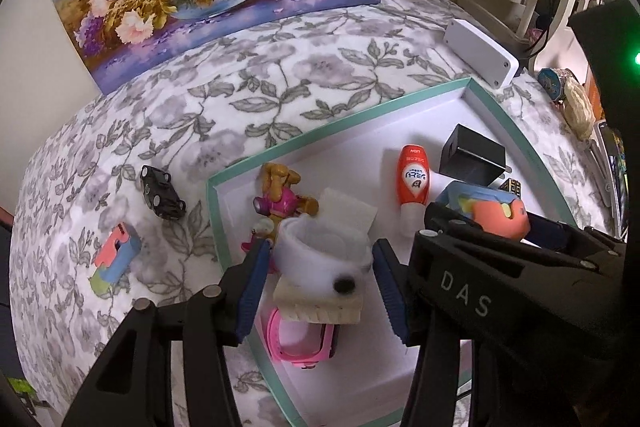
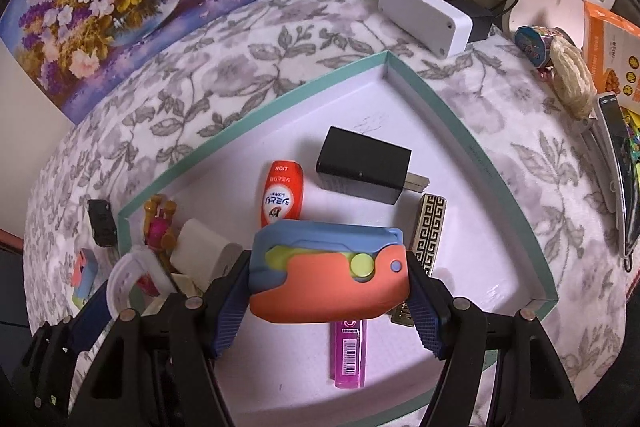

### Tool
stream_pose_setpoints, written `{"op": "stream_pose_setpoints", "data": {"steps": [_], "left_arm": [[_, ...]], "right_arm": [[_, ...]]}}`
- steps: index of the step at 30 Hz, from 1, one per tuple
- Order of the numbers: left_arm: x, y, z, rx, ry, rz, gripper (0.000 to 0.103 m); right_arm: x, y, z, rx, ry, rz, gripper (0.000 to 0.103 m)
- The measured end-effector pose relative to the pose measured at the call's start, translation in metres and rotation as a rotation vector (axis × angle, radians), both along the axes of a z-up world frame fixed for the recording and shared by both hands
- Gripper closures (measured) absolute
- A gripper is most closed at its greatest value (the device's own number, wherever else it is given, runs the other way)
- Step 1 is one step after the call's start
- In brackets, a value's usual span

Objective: Organize rigid objects
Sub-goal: 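Carry the white cup and orange knife into the tray and open both tools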

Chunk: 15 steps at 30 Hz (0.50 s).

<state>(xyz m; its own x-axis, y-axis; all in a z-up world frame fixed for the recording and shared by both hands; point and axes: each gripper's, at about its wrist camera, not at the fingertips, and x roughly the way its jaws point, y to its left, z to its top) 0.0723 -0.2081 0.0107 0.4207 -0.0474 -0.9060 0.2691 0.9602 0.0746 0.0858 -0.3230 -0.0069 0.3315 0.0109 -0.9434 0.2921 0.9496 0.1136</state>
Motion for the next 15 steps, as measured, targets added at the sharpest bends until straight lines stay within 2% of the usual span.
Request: {"op": "stream_pose_setpoints", "data": {"steps": [1, 7, 9, 10, 15], "left_arm": [[0.0, 0.0, 0.0, 0.004, -0.001, 0.001, 0.038], [0.0, 0.0, -0.001, 0.002, -0.001, 0.005, 0.035], [0.0, 0.001, 0.001, 0.003, -0.006, 0.008, 0.028], [0.0, 0.001, 0.001, 0.002, -0.009, 0.009, 0.022], [0.001, 0.004, 0.006, -0.014, -0.016, 0.017, 0.021]], "right_arm": [[0.0, 0.001, 0.0, 0.0, 0.002, 0.0, 0.029], [0.0, 0.0, -0.001, 0.002, 0.004, -0.005, 0.028], [0.0, 0.0, -0.001, 0.006, 0.003, -0.007, 0.028], [0.0, -0.001, 0.0, 0.009, -0.001, -0.009, 0.028], [-0.002, -0.002, 0.011, -0.001, -0.041, -0.022, 0.021]]}}
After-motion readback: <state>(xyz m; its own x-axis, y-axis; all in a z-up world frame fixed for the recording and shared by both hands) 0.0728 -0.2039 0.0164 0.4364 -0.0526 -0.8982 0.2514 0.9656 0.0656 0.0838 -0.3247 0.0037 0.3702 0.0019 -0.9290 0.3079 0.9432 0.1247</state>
